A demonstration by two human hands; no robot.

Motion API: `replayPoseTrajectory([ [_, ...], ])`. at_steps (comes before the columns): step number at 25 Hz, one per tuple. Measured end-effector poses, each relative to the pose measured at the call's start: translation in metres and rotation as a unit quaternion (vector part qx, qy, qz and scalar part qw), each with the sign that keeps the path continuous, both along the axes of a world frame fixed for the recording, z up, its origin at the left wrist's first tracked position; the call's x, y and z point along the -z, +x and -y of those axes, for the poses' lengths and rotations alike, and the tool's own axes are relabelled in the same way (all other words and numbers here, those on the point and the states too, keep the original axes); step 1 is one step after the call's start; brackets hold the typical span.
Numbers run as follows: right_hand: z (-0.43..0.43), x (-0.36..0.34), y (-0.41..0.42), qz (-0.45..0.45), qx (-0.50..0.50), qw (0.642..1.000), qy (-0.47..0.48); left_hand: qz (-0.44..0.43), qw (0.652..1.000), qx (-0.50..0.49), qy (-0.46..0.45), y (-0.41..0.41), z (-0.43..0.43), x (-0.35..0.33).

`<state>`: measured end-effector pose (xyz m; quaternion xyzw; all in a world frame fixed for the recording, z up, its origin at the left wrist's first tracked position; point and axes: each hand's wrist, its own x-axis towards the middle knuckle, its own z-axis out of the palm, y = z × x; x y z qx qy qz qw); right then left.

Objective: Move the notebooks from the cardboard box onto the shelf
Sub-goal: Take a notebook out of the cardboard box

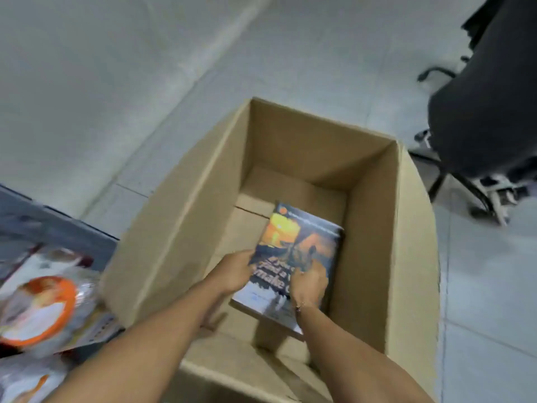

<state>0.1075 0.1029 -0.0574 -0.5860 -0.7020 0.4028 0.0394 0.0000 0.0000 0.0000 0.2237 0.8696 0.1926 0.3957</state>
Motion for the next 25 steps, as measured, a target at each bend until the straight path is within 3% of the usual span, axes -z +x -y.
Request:
replayPoseTrajectory([
  [2, 0.004, 0.029, 0.012, 0.132, 0.101, 0.984, -0.070, 0.030, 0.995, 0.003, -0.098, 0.009, 0.007, 0.047],
  [4, 0.014, 0.051, 0.029, 0.189, 0.157, 0.956, -0.161, 0.029, 0.985, -0.023, -0.169, 0.020, 0.017, 0.091],
  [10, 0.010, 0.060, 0.043, 0.168, 0.162, 0.955, -0.183, -0.010, 0.965, -0.101, -0.244, 0.030, -0.001, 0.108],
  [15, 0.016, 0.045, 0.041, 0.151, 0.205, 0.960, -0.120, -0.024, 0.954, -0.075, -0.290, 0.034, -0.012, 0.081],
  [19, 0.019, 0.008, 0.024, 0.067, 0.241, 0.967, -0.037, -0.060, 0.974, -0.031, -0.214, 0.023, -0.019, 0.027],
  [22, 0.023, -0.044, 0.007, -0.031, 0.223, 0.974, 0.012, -0.116, 0.987, -0.058, -0.092, 0.008, -0.008, -0.050],
  [25, 0.048, -0.120, -0.013, -0.263, 0.166, 0.945, 0.097, -0.228, 0.963, -0.127, 0.072, 0.008, 0.040, -0.144],
])
